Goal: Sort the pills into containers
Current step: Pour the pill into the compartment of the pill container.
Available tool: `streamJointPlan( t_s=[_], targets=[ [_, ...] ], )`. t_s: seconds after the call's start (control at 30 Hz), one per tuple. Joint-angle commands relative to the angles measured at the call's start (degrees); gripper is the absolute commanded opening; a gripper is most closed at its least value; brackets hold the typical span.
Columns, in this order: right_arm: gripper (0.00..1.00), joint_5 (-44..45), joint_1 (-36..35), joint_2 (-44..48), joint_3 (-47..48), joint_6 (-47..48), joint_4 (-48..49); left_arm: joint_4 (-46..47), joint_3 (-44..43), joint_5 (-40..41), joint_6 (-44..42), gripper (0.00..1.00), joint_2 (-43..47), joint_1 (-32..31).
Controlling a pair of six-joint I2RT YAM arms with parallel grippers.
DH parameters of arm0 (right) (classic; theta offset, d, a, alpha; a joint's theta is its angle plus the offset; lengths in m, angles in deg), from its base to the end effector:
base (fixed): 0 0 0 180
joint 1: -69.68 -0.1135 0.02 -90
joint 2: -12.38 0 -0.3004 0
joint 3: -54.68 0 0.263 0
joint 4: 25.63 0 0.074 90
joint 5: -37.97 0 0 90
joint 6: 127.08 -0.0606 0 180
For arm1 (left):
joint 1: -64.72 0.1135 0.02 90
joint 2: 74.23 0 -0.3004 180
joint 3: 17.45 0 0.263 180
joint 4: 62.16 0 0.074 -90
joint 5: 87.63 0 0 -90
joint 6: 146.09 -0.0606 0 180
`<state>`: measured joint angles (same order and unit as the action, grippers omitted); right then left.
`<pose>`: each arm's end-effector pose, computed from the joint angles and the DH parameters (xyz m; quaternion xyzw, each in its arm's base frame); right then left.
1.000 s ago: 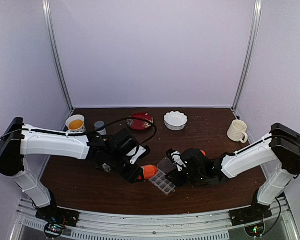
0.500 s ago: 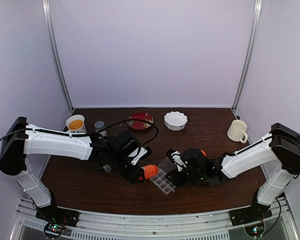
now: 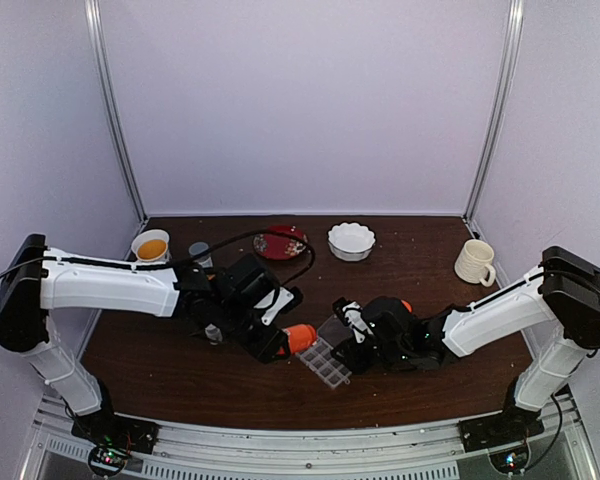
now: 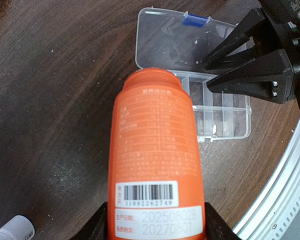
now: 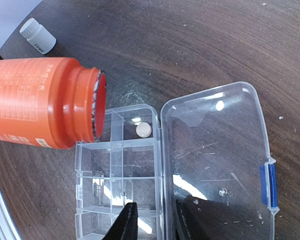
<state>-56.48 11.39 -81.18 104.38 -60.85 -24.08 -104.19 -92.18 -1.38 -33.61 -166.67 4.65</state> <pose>0.1682 0.2812 0.1406 -0.2862 0.8681 0.2920 0.2814 0.1717 -0.3062 0.2175 0.3189 0.9106 -0.1958 0.1752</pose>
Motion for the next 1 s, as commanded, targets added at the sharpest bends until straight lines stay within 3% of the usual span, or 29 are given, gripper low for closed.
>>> streamJointPlan(
  t_s=[0.0,0.47,0.73,0.97],
  targets=[
    [0.26,0.6,-0.5,-0.6,1.1,0.3,-0.2,1.9,-1.1,-1.3,-0.7,0.00,-2.7,-0.2],
    [0.26,0.5,-0.5,-0.8,1.2,0.5,-0.2,-0.6,-3.8,0.7,-1.7,0.00,0.8,-0.2],
    [0.26,0.6,-0.5,-0.7,1.1,0.5,-0.2,0.6,-2.2,-0.5,-1.7,0.00,-4.4,-0.2],
    [0.26,0.5,-0.5,-0.9,1.5,0.6,-0.2,-1.1,-3.1,0.3,-1.8,0.00,-3.2,-0.1]
  ],
)
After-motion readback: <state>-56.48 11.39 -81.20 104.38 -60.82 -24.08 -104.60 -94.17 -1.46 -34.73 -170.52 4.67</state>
